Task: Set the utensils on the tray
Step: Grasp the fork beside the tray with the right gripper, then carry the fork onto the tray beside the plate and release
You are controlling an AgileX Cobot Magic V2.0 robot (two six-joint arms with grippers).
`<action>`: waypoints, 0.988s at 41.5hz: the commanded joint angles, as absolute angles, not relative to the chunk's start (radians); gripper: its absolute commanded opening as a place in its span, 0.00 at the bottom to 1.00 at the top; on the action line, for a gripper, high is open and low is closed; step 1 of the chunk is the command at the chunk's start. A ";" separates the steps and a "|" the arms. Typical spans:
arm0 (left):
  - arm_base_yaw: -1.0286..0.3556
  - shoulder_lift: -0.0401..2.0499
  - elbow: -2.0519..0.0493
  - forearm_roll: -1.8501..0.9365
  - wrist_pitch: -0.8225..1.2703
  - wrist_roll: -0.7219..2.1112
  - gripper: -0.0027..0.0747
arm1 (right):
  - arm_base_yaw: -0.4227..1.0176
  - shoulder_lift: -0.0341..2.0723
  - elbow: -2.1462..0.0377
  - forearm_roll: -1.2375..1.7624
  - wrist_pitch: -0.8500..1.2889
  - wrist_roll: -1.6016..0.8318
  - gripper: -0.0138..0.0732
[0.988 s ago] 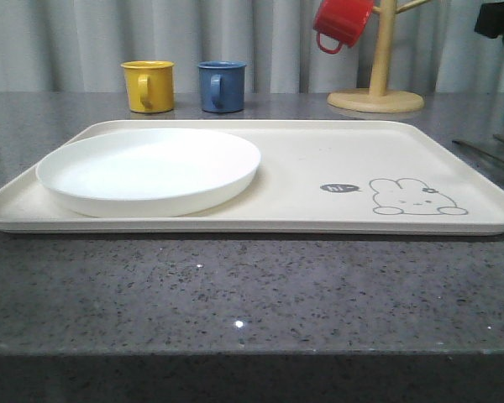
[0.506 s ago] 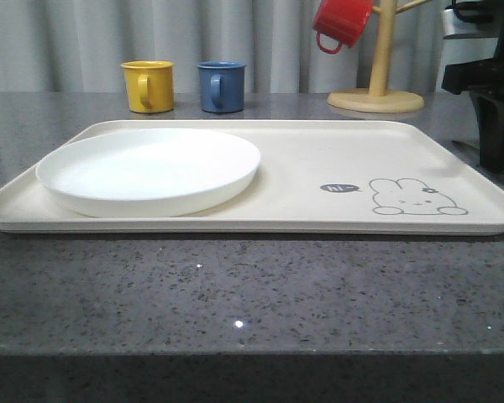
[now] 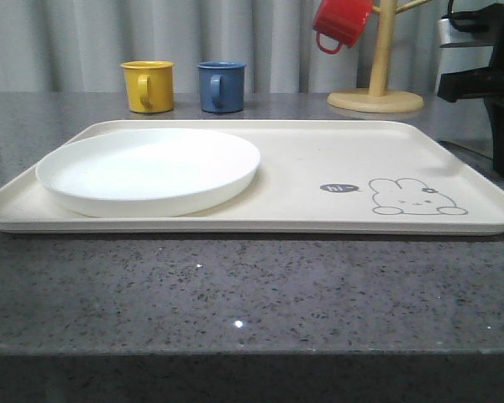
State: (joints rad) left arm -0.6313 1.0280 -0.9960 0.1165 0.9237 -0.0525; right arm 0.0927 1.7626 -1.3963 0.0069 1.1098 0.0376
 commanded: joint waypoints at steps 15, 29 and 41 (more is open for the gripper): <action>-0.641 1.012 -1.021 0.123 0.869 -0.063 0.44 | 0.169 1.613 -1.534 0.054 1.215 0.036 0.18; -0.641 1.012 -1.021 0.123 0.869 -0.063 0.44 | 0.435 1.727 -1.703 0.039 1.304 0.158 0.18; -0.641 1.012 -1.021 0.123 0.868 -0.063 0.44 | 0.466 1.858 -1.726 0.037 1.261 0.541 0.18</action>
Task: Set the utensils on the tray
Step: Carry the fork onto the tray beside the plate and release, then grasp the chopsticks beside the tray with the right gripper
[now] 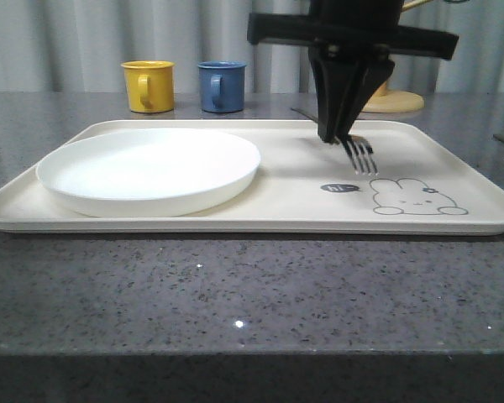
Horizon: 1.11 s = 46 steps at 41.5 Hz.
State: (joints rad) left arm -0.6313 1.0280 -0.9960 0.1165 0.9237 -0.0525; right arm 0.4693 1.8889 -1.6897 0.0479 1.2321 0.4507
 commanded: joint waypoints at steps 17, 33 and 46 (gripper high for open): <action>-0.641 1.012 -1.021 0.123 0.868 -0.063 0.44 | 0.466 1.887 -1.726 0.080 1.231 0.541 0.43; -0.641 1.012 -1.021 0.123 0.890 -0.063 0.44 | 0.453 1.721 -1.740 -0.085 1.321 0.221 0.45; -0.641 1.012 -1.021 0.123 0.906 -0.063 0.44 | 0.185 1.564 -1.620 -0.045 1.335 0.050 0.45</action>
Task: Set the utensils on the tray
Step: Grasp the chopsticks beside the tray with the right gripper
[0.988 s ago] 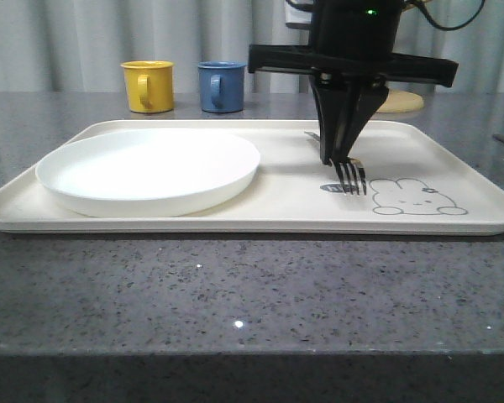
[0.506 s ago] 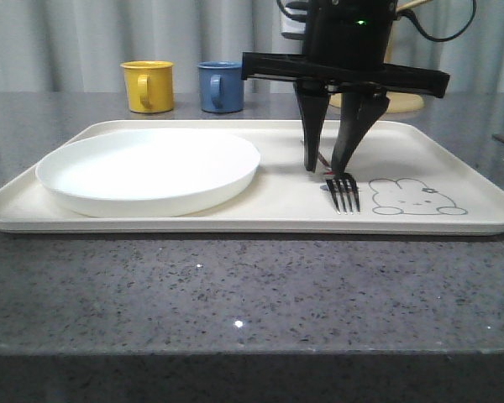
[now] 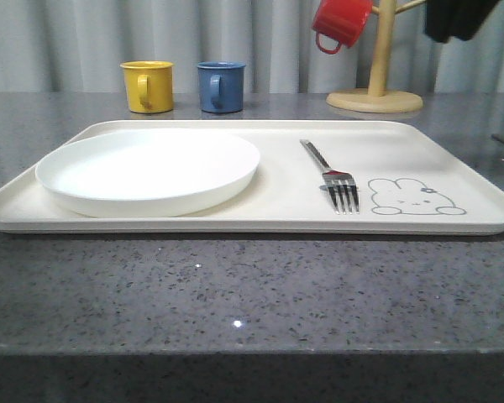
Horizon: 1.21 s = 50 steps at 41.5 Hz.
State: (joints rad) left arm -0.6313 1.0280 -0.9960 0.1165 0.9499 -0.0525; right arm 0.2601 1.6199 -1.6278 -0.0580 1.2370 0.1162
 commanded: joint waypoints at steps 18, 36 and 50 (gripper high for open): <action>-0.641 1.012 -1.021 0.123 0.899 -0.063 0.44 | -0.044 1.639 -1.534 -0.040 1.335 -0.006 0.45; -0.641 1.012 -1.021 0.123 0.897 -0.063 0.44 | -0.044 1.748 -1.534 -0.025 1.335 -0.019 0.45; -0.641 1.012 -1.021 0.123 0.897 -0.063 0.44 | -0.044 1.784 -1.534 -0.023 1.334 -0.019 0.45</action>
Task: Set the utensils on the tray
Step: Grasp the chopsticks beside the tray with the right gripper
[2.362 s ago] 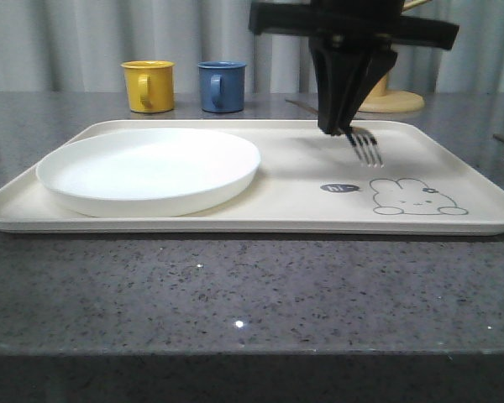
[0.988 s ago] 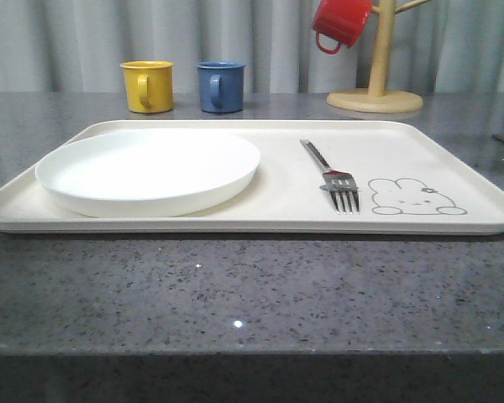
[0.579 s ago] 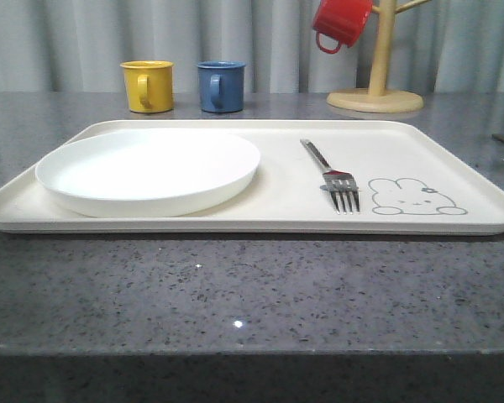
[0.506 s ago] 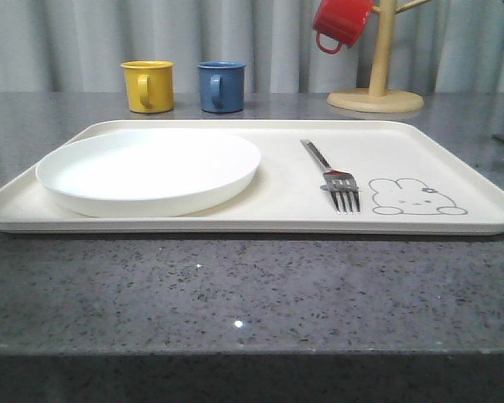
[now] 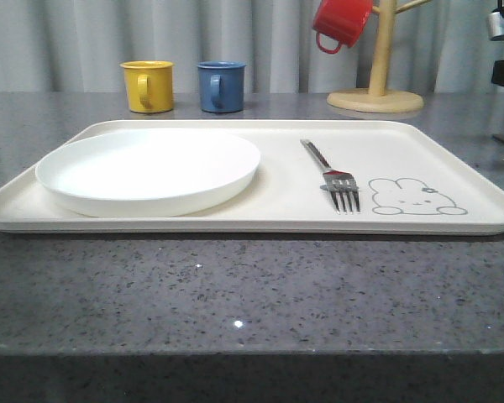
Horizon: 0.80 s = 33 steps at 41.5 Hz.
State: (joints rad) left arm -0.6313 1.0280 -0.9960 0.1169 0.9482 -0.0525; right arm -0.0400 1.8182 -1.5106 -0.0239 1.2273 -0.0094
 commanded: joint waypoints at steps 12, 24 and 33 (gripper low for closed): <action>-0.641 1.012 -1.021 0.123 0.897 -0.063 0.44 | -0.044 1.796 -1.536 -0.018 1.335 -0.019 0.43; -0.641 1.012 -1.021 0.123 0.897 -0.063 0.44 | -0.044 1.796 -1.536 -0.018 1.330 -0.019 0.30; -0.641 1.012 -1.021 0.123 0.897 -0.063 0.44 | -0.044 1.793 -1.536 -0.015 1.335 -0.018 0.18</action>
